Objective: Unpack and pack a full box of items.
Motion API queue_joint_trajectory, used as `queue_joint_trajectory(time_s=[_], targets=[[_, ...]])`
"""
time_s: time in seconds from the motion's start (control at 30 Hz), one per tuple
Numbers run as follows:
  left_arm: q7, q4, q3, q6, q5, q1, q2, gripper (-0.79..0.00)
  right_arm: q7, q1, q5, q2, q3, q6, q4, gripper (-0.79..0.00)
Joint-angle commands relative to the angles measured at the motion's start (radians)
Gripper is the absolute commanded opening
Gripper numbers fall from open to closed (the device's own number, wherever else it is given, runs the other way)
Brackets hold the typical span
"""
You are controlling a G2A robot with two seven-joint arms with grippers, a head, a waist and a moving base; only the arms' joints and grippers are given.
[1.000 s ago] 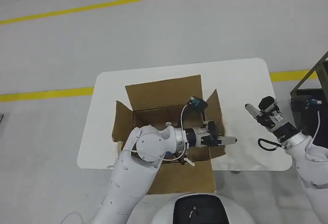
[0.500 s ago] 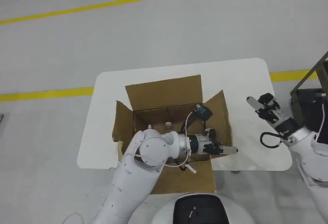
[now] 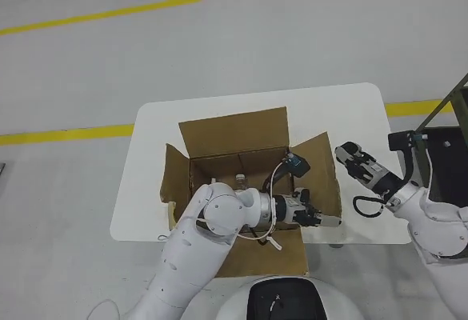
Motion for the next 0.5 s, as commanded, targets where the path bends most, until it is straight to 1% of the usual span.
queue_joint_trajectory(time_s=[0.0, 0.13, 0.2, 0.3, 0.4, 0.47], targets=[[0.001, 0.003, 0.001, -0.001, -0.003, -0.003, 0.001, 0.000, 0.015, 0.005, -0.004, 0.001, -0.005, -0.002, 0.009, -0.536], [0.001, 0.008, 0.003, -0.005, -0.003, -0.010, 0.004, 0.000, 0.029, 0.017, 0.002, 0.001, -0.018, -0.009, 0.029, -0.548], [0.014, 0.007, -0.001, -0.005, -0.003, -0.013, 0.005, 0.000, 0.034, 0.021, 0.013, 0.001, -0.021, -0.011, 0.036, -0.520], [0.016, 0.011, -0.001, -0.002, -0.005, -0.016, 0.007, 0.000, 0.053, 0.024, 0.006, 0.003, -0.017, -0.015, 0.049, -0.533], [0.019, 0.013, -0.002, -0.001, -0.002, -0.017, 0.010, 0.000, 0.065, 0.032, 0.008, 0.005, -0.013, -0.020, 0.064, -0.566], [0.028, 0.011, -0.007, 0.001, 0.003, -0.019, 0.012, 0.000, 0.069, 0.035, 0.008, 0.006, -0.012, -0.022, 0.068, -0.659]])
